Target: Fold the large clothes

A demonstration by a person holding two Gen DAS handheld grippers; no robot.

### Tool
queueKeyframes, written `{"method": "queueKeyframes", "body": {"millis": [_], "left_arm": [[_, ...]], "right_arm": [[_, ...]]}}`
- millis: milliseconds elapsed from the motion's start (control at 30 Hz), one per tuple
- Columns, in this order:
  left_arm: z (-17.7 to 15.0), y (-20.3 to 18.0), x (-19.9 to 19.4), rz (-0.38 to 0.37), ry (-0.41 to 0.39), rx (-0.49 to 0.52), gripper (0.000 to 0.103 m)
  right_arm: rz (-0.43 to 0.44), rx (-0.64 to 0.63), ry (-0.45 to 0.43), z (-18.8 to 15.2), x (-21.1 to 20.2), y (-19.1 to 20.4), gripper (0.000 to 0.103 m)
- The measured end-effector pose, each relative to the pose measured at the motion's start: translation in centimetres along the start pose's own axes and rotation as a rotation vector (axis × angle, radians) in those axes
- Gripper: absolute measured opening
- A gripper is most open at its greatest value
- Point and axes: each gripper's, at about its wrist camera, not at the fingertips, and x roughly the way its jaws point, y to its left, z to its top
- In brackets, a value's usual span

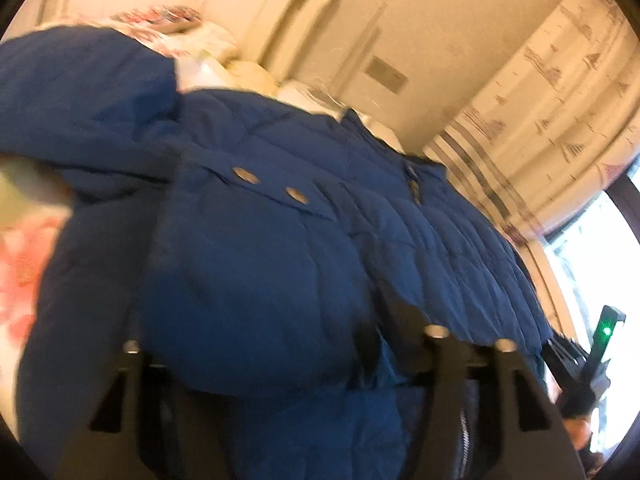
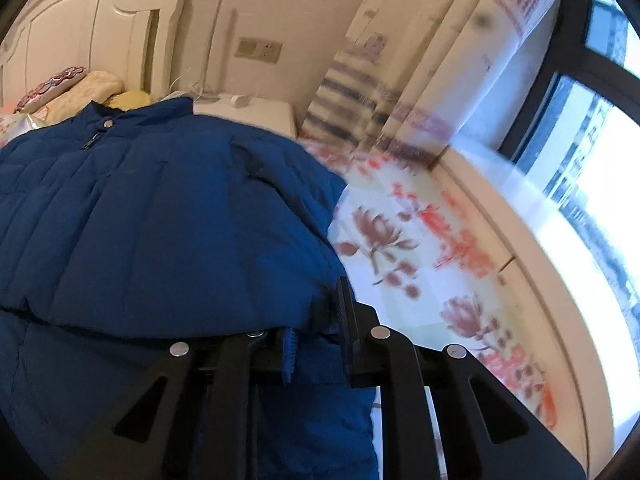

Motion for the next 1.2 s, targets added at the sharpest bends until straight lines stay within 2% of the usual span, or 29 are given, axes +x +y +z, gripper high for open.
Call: {"method": "queueKeyframes", "body": {"millis": [67,100,133,167,233,267,300,333,400,467,567,633,700,733,867,967,1067,1133,1200], "left_arm": [[0.4,1.1,-1.2,0.043,-0.06,-0.058,0.076],[0.5,1.9,-2.1,0.053,-0.109,-0.102,0.089],[0.6,2.5,-3.2,0.07,-0.166,-0.134,0.097],[0.6,3.1,-4.7,0.107,-0.251,-0.168,0.098],[0.3,3.7,-7.3,0.195,-0.39,-0.195,0.098],[0.1,3.6,-8.4,0.221,-0.449,-0.189,0.098],[0.0,3.4,-8.8,0.227,-0.472,-0.176,0.098],[-0.2,2.7,-9.2,0.213,-0.483,-0.143,0.098],[-0.2,1.3,-8.7,0.161,-0.453,-0.076,0.098],[-0.5,-1.7,-7.0,0.118,-0.374,0.087,0.098],[-1.3,-5.0,-4.5,0.155,-0.263,0.27,0.098],[-1.6,-5.1,-2.7,0.173,-0.159,0.299,0.099],[-1.2,-3.9,0.0,0.185,0.003,0.247,0.1],[-1.0,-3.3,0.6,0.188,0.036,0.227,0.1],[-1.2,-3.0,0.7,0.195,0.03,0.226,0.101],[-1.3,-3.7,1.5,0.232,0.043,0.252,0.101],[-1.4,-3.9,1.7,0.261,0.052,0.275,0.101],[-1.3,-3.9,1.7,0.254,0.051,0.268,0.101],[-1.1,-3.6,1.4,0.239,0.048,0.258,0.101]], "right_arm": [[0.019,0.002,0.011,0.0,0.0,0.1,0.016],[0.027,-0.002,0.015,-0.1,0.1,0.2,0.02],[0.048,-0.015,0.024,-0.2,0.0,0.3,0.028],[0.049,-0.022,0.035,-0.4,-0.3,0.2,0.03],[0.069,0.022,0.052,-0.8,-1.5,-0.6,0.052],[0.13,0.079,0.046,-1.2,-2.5,-1.5,0.059],[0.17,0.12,0.032,-1.5,-3.3,-2.2,0.067],[0.171,0.171,-0.008,-1.8,-4.7,-3.0,0.067],[0.174,0.212,-0.076,-1.7,-6.4,-3.6,0.067],[0.23,0.224,-0.105,-0.9,-7.0,-3.4,0.067],[0.27,0.173,-0.104,0.9,-6.3,-1.6,0.067],[0.318,0.128,-0.084,1.7,-4.9,0.1,0.067],[0.381,0.065,0.008,2.0,-2.3,1.9,0.067],[0.367,0.004,0.092,1.6,-0.2,3.3,0.068],[0.369,-0.021,0.101,2.3,-0.5,3.3,0.069],[0.383,0.026,0.024,4.1,-1.8,1.9,0.069],[0.354,0.031,-0.013,7.0,-1.1,1.8,0.069],[0.358,0.008,0.014,8.3,0.6,2.7,0.069],[0.328,-0.082,0.16,8.5,3.9,4.7,0.069]]}}
